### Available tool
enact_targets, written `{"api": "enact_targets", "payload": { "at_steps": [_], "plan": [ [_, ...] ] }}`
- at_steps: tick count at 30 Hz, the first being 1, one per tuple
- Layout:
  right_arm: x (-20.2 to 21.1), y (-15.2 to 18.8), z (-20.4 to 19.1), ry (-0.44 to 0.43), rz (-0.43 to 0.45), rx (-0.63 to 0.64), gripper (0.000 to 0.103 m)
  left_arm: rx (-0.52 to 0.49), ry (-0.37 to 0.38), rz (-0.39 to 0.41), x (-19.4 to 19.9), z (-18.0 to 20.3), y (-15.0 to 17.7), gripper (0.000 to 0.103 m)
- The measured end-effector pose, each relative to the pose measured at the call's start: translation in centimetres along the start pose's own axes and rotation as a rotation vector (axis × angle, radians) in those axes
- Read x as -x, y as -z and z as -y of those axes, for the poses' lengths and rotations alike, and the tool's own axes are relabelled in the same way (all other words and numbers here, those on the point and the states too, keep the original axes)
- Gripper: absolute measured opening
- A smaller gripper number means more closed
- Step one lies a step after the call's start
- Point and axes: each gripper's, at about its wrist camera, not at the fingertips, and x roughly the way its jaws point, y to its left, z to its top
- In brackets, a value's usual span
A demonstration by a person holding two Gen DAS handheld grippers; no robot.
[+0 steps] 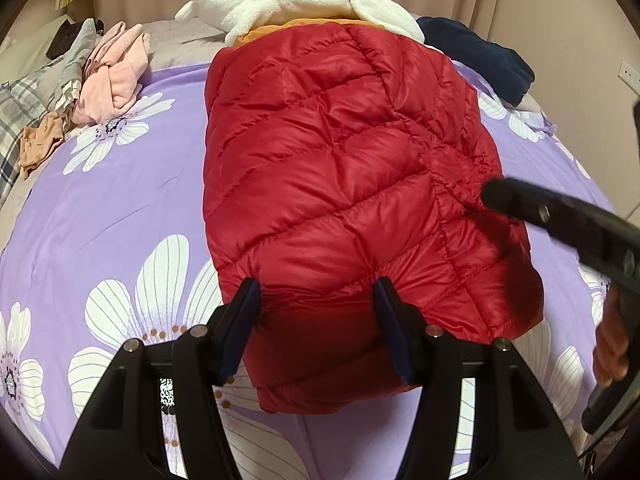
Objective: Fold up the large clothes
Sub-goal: 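Press the folded jacket flat with both grippers, then open both grippers and lift them away from the jacket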
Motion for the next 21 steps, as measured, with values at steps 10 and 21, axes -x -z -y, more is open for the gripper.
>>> {"api": "enact_targets", "payload": {
  "at_steps": [10,21],
  "plan": [
    [-1.9,1.8,0.5,0.082,-0.084,0.036,0.035,-0.01,-0.023,0.003,0.3,0.1,0.1,0.06],
    [1.7,2.5,-0.9,0.085,-0.049,0.053,0.036,-0.003,-0.041,0.024,2.9,0.7,0.7,0.066]
  ]
}}
